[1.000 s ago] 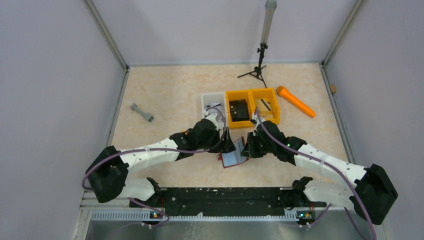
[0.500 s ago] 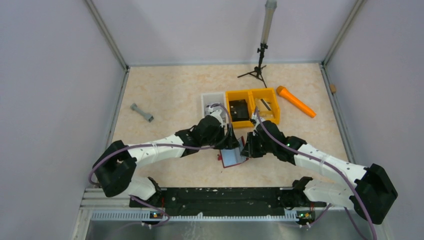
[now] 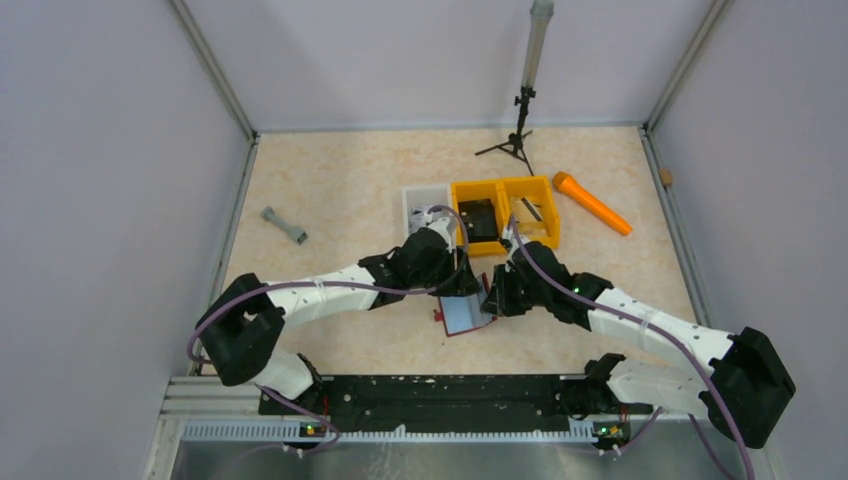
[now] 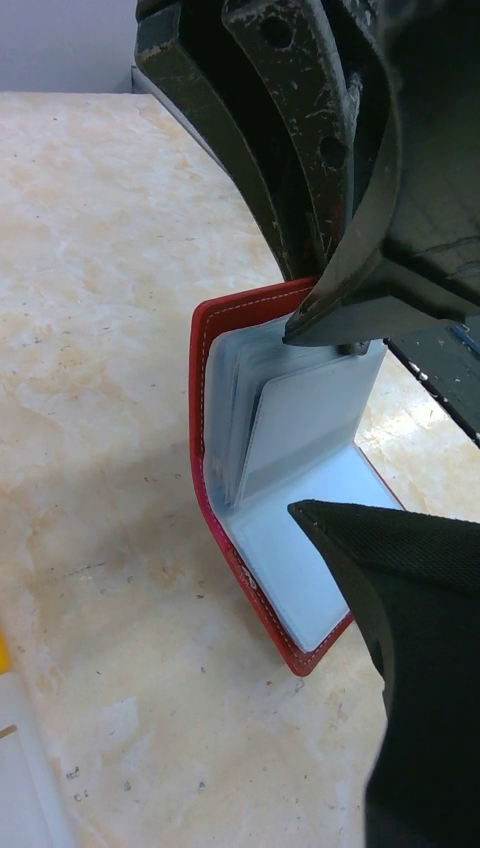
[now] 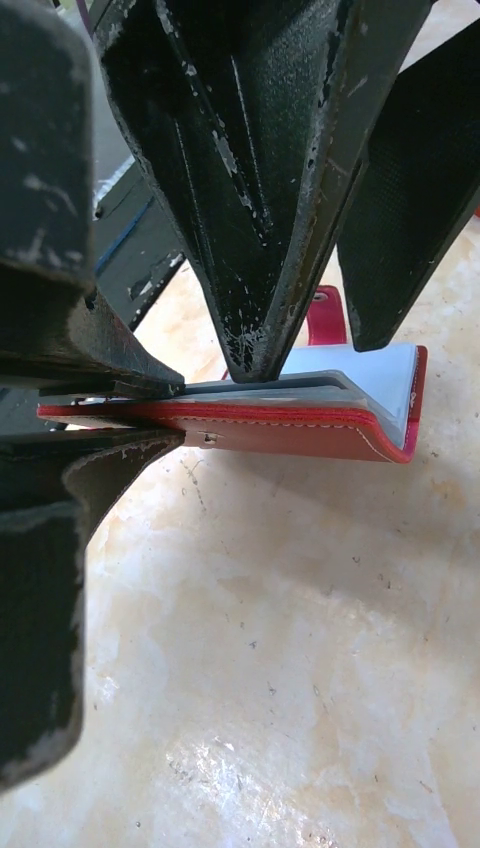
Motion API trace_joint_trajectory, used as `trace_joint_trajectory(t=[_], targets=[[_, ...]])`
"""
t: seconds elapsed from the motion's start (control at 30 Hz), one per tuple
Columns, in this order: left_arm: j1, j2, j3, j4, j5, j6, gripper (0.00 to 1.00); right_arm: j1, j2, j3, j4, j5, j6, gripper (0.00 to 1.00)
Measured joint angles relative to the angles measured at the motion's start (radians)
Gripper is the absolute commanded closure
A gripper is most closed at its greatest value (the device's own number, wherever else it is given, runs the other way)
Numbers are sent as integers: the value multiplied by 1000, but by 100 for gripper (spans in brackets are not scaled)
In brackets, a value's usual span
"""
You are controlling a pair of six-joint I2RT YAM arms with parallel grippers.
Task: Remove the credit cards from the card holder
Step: Remove the credit card from the card holder.
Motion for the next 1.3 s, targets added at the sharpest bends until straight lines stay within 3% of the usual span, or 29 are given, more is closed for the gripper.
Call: trace_joint_trajectory(t=[0.3, 0.47, 0.53, 0.8, 1.07, 1.3], targets=[[0, 2, 2, -8, 0, 8, 57, 2, 0, 0, 0, 0, 0, 100], [0, 23, 9, -11, 1, 10, 46, 2, 0, 0, 0, 0, 0, 100], [0, 32, 12, -15, 1, 13, 45, 2, 0, 0, -2, 1, 0, 100], [0, 61, 46, -71, -2, 25, 55, 2, 0, 0, -13, 6, -1, 100], [0, 68, 79, -208, -26, 57, 73, 3, 0, 0, -23, 46, -7, 100], [1, -21, 31, -290, -36, 72, 71, 3, -21, -5, -6, 85, 5, 100]])
